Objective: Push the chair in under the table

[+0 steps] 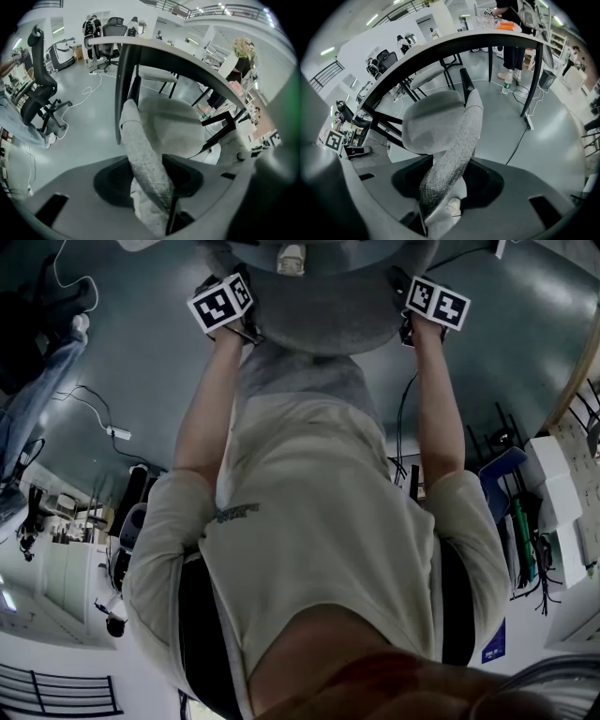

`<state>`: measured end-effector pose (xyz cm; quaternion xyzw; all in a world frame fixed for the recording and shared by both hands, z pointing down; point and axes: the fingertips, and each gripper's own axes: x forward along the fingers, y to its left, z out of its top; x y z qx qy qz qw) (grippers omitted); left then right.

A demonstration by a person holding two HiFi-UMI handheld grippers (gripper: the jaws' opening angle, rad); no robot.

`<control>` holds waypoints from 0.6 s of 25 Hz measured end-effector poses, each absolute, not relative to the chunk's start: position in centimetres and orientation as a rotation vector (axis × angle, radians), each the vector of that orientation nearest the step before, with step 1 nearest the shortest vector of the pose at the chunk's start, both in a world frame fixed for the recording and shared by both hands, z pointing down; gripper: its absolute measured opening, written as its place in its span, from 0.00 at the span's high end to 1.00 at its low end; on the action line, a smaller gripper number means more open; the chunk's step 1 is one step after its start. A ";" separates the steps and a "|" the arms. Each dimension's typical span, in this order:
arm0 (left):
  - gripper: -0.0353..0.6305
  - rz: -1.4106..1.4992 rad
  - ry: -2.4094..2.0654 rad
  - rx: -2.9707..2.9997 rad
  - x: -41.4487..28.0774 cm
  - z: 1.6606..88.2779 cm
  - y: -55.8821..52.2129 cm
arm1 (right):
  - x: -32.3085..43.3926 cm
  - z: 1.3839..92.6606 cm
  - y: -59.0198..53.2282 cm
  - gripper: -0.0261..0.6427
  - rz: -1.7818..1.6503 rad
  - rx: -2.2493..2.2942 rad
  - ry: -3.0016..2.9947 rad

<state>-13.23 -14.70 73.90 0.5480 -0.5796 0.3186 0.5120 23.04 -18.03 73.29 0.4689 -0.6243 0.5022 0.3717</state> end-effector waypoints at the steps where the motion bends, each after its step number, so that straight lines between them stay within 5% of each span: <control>1: 0.67 0.768 -1.394 1.318 -13.3 73.9 -15.0 | 23.0 73.3 -18.4 0.66 1.286 1.202 -1.600; 15: 0.67 0.747 -1.400 1.330 -14.3 73.8 -20.3 | 22.0 73.2 -23.2 0.67 1.315 1.236 -1.611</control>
